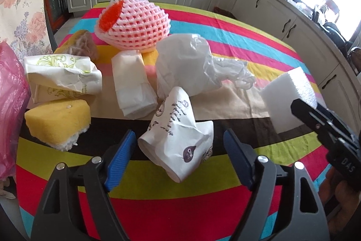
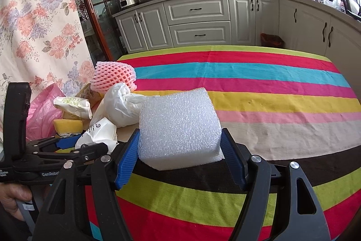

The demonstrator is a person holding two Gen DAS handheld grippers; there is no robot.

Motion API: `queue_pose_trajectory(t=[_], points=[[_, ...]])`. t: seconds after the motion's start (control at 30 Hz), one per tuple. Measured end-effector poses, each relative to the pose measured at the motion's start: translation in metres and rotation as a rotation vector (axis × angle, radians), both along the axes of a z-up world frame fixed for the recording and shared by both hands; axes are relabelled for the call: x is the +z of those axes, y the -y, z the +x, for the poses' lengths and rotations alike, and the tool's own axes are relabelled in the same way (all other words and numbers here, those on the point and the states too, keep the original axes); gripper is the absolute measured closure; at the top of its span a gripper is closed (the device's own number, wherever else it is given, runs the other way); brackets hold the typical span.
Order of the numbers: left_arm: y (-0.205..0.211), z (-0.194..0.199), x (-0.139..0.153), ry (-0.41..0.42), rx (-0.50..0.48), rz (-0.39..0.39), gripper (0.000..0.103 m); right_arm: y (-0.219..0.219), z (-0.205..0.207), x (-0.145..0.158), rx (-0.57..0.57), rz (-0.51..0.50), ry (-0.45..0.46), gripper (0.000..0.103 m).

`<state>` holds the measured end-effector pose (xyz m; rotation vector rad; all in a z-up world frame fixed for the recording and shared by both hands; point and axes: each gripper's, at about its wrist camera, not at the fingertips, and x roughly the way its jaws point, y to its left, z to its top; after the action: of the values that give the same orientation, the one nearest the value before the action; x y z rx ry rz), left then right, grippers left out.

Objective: Collect trash
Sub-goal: 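Grasp the white foam block with the right gripper while the left grasps a white paper cup, then carry the foam block and paper cup over the pink bin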

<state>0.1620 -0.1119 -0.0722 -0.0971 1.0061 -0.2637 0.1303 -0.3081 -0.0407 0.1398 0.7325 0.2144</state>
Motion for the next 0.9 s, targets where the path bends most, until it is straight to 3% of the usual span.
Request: queue_pose_trajectory(t=[0.1,0.17,0.37,0.9], points=[[0.003,0.001,-0.003,-0.005,-0.005,0.013,0.027,0.000,0.000,0.000,0.002,0.000,0.000,0.037],[0.006,0.001,-0.005,-0.002,-0.021,0.039,0.037,-0.001,-0.001,0.000,0.004,-0.002,-0.001,0.037],[0.003,-0.004,-0.001,0.008,-0.026,0.014,0.043,-0.008,-0.003,0.001,0.011,-0.010,-0.001,0.037],[-0.037,-0.043,0.041,0.093,0.003,-0.061,0.047,-0.025,-0.012,0.013,0.027,-0.031,0.016,0.037]])
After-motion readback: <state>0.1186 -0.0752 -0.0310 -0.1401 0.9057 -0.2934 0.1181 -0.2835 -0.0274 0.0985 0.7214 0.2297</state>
